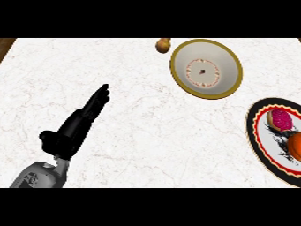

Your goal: Pick the squash from the plate and place it in the bowl

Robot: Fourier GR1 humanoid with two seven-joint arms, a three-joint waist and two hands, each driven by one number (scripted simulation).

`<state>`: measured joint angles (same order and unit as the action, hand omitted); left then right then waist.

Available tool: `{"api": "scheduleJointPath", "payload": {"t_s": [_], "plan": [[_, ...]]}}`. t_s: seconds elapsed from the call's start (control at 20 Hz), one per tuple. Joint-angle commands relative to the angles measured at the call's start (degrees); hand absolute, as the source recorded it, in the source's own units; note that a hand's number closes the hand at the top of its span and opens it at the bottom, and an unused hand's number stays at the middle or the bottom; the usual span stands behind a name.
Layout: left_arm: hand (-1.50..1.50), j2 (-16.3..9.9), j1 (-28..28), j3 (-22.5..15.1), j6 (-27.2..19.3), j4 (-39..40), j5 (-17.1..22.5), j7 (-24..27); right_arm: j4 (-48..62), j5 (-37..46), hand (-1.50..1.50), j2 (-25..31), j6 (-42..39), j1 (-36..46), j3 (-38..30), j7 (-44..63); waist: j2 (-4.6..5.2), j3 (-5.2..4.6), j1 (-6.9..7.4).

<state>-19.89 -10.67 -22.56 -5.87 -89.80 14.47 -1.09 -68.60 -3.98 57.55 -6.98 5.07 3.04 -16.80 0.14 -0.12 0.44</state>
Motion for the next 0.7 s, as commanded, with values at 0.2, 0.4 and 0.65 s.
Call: {"api": "scheduleJointPath", "payload": {"t_s": [0.2, 0.4, 0.65], "plan": [[0.0, 0.7, -2.1, -0.4, 0.7, 0.6, -0.6, -1.7, -5.2, 5.5, -1.5, 14.0, -21.8, 3.1, 10.3, 14.8, 0.14, -0.15, 1.09], [0.0, 1.2, 2.1, -1.4, 0.9, -0.3, -2.2, 1.3, -8.9, 2.3, -1.5, 12.6, -30.0, 8.1, 11.5, 24.9, -0.06, -0.03, 0.9], [0.0, 1.6, -1.3, 3.0, 3.3, 3.1, -0.8, 0.2, -9.3, 0.3, -1.5, 9.1, -37.7, 13.1, 10.7, 33.8, -0.06, 0.06, 0.02]]}}
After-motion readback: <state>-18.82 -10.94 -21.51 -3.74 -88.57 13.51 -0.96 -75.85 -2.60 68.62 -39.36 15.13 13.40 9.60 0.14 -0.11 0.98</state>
